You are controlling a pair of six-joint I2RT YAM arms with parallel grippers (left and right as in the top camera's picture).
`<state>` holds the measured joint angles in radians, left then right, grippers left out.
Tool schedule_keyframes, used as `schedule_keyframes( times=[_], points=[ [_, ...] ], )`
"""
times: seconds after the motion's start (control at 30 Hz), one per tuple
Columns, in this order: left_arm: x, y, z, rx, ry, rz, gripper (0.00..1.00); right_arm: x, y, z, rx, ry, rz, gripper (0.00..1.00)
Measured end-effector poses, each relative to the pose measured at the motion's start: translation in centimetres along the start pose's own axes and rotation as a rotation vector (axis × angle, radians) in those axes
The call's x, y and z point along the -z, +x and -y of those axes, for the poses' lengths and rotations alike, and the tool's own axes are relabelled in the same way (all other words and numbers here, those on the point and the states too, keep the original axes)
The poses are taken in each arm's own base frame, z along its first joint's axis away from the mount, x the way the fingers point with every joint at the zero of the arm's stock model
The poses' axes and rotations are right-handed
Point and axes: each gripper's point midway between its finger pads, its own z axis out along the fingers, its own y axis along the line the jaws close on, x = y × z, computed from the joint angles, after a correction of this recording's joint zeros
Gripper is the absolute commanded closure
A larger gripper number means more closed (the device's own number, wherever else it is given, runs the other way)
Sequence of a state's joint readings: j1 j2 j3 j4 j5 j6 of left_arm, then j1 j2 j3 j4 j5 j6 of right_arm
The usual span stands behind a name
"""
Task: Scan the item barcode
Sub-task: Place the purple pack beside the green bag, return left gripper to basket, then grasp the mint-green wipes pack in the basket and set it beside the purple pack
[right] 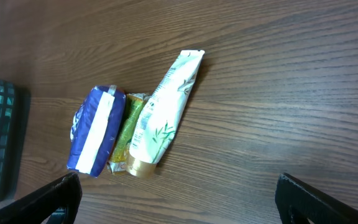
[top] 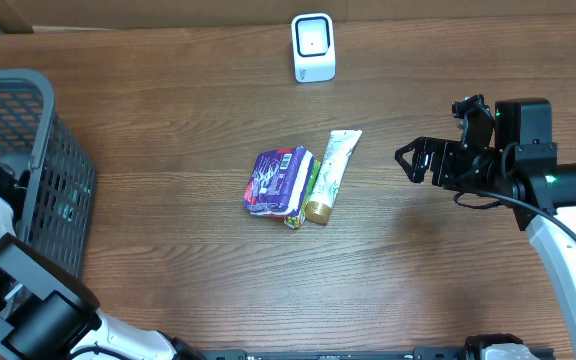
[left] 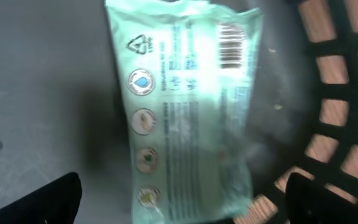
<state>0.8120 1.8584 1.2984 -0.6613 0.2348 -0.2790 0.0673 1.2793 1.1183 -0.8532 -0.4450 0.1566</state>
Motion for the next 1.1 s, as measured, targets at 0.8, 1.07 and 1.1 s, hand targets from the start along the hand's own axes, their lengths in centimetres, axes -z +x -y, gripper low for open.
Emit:
schedule_keyframes(
  times=[0.8,1.07,1.1],
  points=[
    [-2.9,-0.5,-1.0,0.009,-0.016,0.031,0.9,0.0,0.2,0.0,-0.004,0.002,-0.007,0.0],
    [-2.7,-0.3,-0.4,0.019,0.008,-0.005,0.96,0.0,0.2,0.0,-0.005,0.002,-0.008,0.0],
    [-2.5,-0.1,-0.3,0.023,0.009,-0.024,0.96,0.0,0.2,0.0,-0.004,0.002,-0.008,0.0]
  ],
)
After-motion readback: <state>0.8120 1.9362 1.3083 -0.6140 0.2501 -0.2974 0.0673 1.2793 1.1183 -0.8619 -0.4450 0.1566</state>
